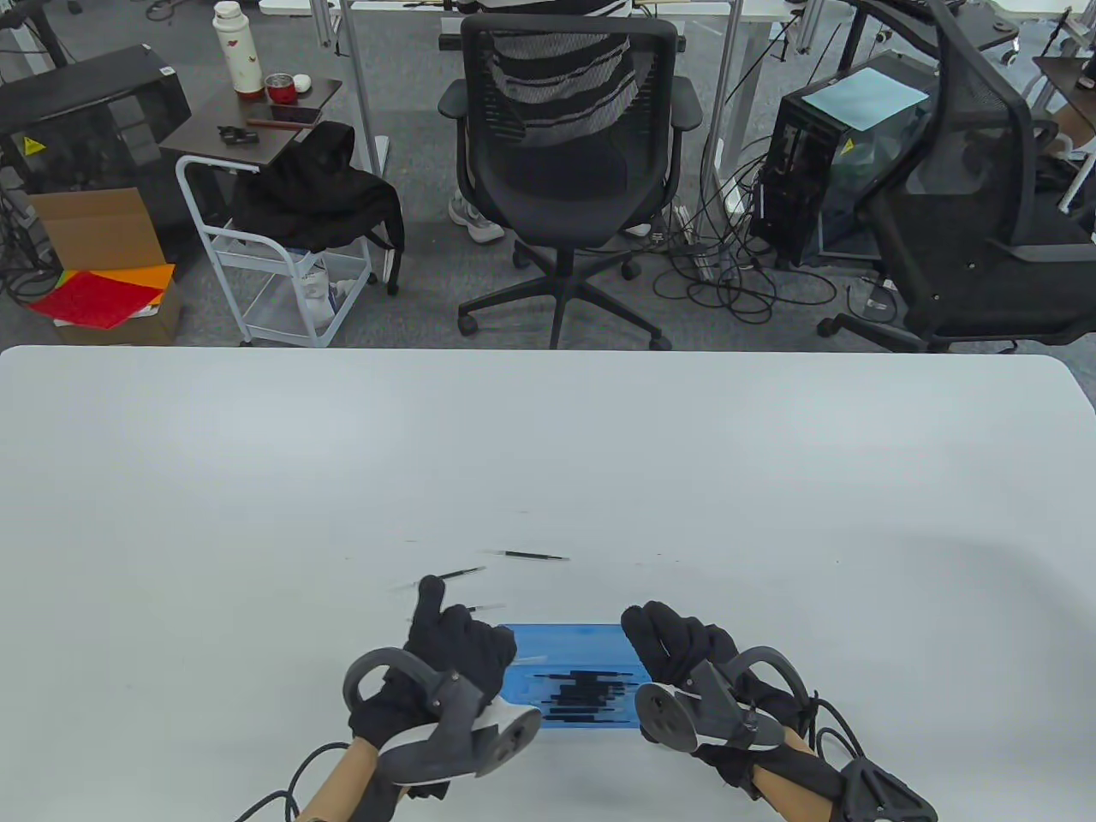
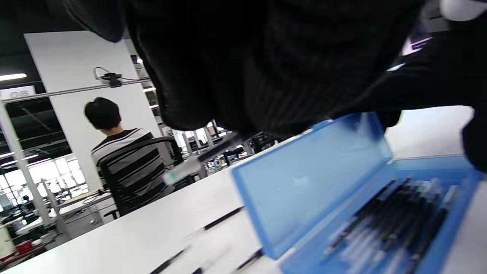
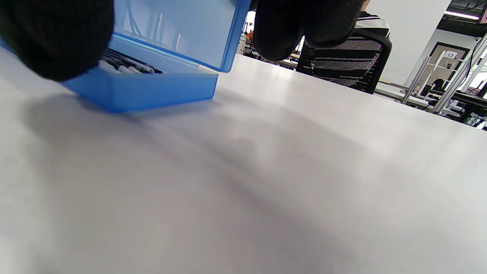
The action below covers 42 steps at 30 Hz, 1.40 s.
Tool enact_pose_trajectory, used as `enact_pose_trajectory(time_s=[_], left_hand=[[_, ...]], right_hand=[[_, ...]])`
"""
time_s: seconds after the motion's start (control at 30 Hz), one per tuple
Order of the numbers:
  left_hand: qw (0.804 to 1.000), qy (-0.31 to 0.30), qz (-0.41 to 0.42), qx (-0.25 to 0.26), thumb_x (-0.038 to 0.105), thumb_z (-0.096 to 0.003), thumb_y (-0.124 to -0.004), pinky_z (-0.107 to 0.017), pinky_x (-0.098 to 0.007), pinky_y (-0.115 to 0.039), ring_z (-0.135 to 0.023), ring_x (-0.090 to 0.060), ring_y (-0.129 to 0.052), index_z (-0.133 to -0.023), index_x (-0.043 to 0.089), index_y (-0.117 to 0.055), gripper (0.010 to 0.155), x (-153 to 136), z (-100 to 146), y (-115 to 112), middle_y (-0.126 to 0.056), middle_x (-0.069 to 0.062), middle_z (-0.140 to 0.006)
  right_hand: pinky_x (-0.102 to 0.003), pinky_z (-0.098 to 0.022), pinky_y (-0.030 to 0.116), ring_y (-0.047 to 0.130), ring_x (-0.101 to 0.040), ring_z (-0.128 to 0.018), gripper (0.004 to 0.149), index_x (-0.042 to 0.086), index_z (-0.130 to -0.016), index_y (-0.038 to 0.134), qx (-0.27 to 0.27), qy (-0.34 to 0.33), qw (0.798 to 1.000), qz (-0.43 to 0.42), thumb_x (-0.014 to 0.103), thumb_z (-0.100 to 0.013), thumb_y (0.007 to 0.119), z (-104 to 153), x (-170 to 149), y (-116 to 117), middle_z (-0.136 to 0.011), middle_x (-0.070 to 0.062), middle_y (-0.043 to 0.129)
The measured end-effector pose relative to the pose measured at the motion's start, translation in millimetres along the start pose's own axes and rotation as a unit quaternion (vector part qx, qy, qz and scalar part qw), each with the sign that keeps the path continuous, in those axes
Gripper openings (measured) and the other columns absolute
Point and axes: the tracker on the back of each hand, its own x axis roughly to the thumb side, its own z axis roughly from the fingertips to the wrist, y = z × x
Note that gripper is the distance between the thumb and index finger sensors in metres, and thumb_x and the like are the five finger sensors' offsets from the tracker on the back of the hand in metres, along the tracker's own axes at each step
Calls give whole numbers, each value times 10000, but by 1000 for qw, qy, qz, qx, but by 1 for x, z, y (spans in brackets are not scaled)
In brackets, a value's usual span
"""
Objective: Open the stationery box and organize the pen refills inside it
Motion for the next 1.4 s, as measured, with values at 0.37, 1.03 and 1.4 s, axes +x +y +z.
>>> enact_pose_trajectory(time_s=[0.37,1.03,1.4], left_hand=[[997,-56,-34,-37,313,-412,-945,-758,-704,-528,-805,-265,-1024,-931,168,-794,559,75,-30,-26,-1000,30,-812],[996,-63,-30,-46,312,-423,-938,-759,-698,-522,-831,-253,-999,-939,191,-783,552,87,-42,-41,-988,41,-828],[1000,-22,-12,-16,333,-427,-933,-772,-670,-544,-828,-243,-1007,-920,216,-819,520,46,-26,-8,-1007,46,-817]], right_hand=[[-590,-757,612,654,-443,-1026,1204,116,-1119,20,1,-1,1000,-2,594,-349,812,0,0,0,-1211,-242,249],[-590,-757,613,654,-442,-1026,1203,113,-1118,17,1,-2,1000,0,594,-352,809,0,0,0,-1209,-246,246],[-590,-756,612,654,-443,-1025,1204,114,-1117,14,1,-2,1000,-1,595,-352,809,0,0,0,-1209,-248,244]])
